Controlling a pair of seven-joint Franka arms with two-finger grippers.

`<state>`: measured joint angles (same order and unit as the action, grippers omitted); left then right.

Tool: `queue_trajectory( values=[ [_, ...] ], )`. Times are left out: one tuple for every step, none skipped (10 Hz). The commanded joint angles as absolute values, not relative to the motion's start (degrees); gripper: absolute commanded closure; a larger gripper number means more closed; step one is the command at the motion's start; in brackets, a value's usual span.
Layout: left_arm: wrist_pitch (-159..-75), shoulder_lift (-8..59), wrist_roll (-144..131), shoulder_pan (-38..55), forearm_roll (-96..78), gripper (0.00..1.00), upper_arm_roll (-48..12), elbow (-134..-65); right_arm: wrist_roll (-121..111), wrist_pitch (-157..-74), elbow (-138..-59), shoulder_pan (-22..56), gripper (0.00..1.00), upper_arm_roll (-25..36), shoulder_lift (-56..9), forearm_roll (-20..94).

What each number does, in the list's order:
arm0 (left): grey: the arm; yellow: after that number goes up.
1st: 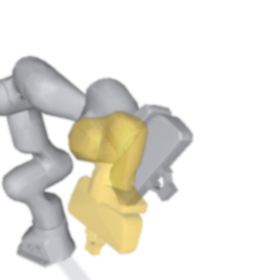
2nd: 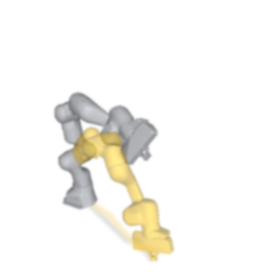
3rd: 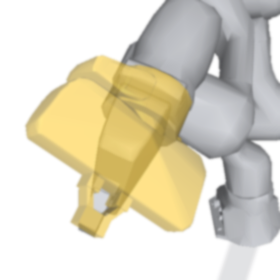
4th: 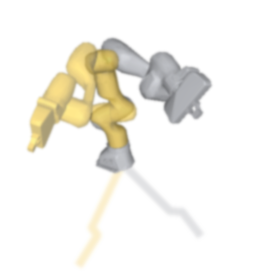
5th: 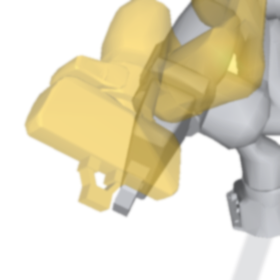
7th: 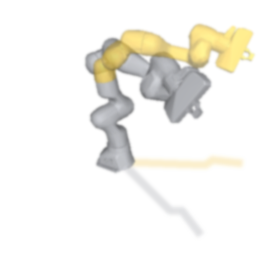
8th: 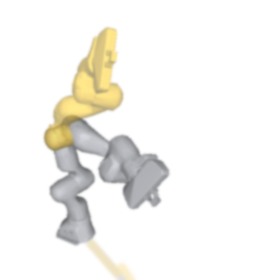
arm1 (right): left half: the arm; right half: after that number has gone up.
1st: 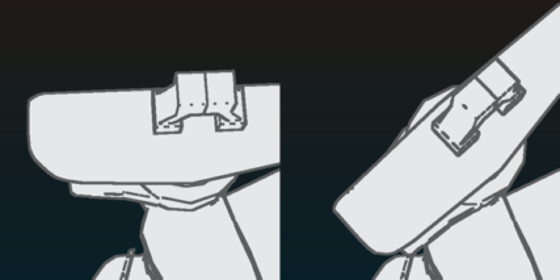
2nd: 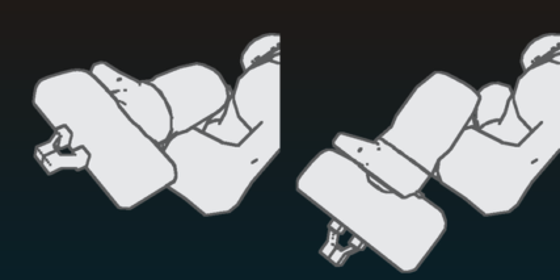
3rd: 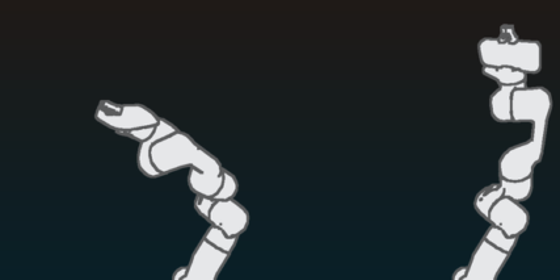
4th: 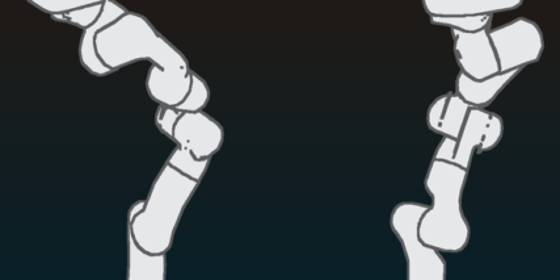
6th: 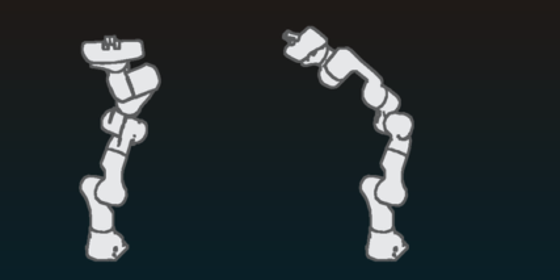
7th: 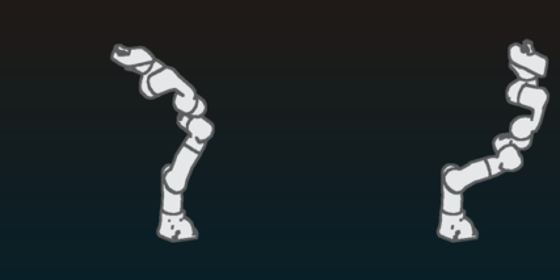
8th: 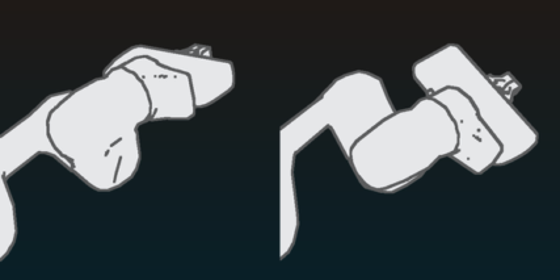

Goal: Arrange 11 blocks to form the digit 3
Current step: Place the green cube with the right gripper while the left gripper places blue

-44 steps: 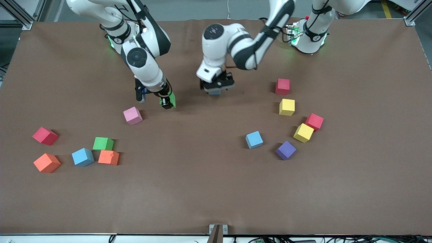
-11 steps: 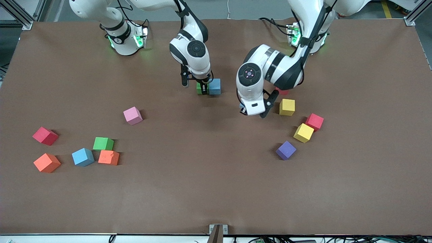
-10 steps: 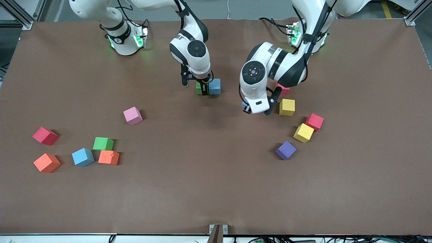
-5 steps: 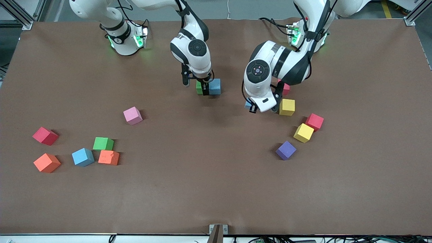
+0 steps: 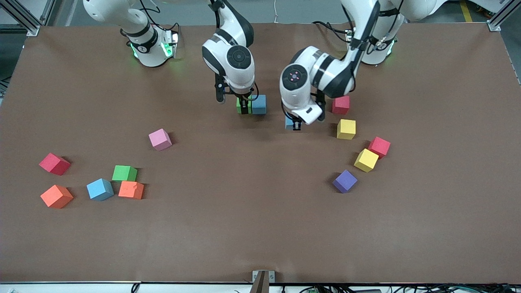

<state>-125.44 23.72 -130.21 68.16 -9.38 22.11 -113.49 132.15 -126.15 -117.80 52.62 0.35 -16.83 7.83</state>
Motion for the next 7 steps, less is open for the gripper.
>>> queue_trajectory(
  values=[
    [-130.1,23.9,-135.9,72.2,-10.2,0.96,22.7,-116.6,128.0,-122.6,-119.1,49.2,0.0,-0.1,-11.0,7.8],
    [-132.5,24.2,-138.2,73.7,-9.9,0.96,22.7,-117.8,123.4,-120.8,-119.1,45.6,0.0,0.0,-8.7,7.8],
    [-134.9,24.2,-140.3,74.3,-9.8,0.96,22.7,-119.0,115.7,-119.9,-119.1,41.6,0.0,0.1,-7.0,7.8],
    [-135.8,24.3,-141.1,75.6,-9.8,0.96,22.7,-119.3,106.3,-120.0,-119.1,39.1,0.0,0.3,-6.8,7.6],
    [-136.4,24.5,-142.2,77.5,-9.8,0.96,22.7,-120.5,97.4,-120.4,-119.0,34.9,0.0,0.5,-6.9,6.5],
    [-137.1,24.5,-142.7,78.5,-9.8,0.96,22.7,-121.4,87.5,-120.6,-119.0,30.7,0.0,0.5,-6.9,5.0],
    [-137.5,24.4,-143.4,79.5,-9.8,0.96,22.7,-122.5,79.2,-121.5,-119.0,26.5,0.0,0.5,-6.9,3.7]
  ],
)
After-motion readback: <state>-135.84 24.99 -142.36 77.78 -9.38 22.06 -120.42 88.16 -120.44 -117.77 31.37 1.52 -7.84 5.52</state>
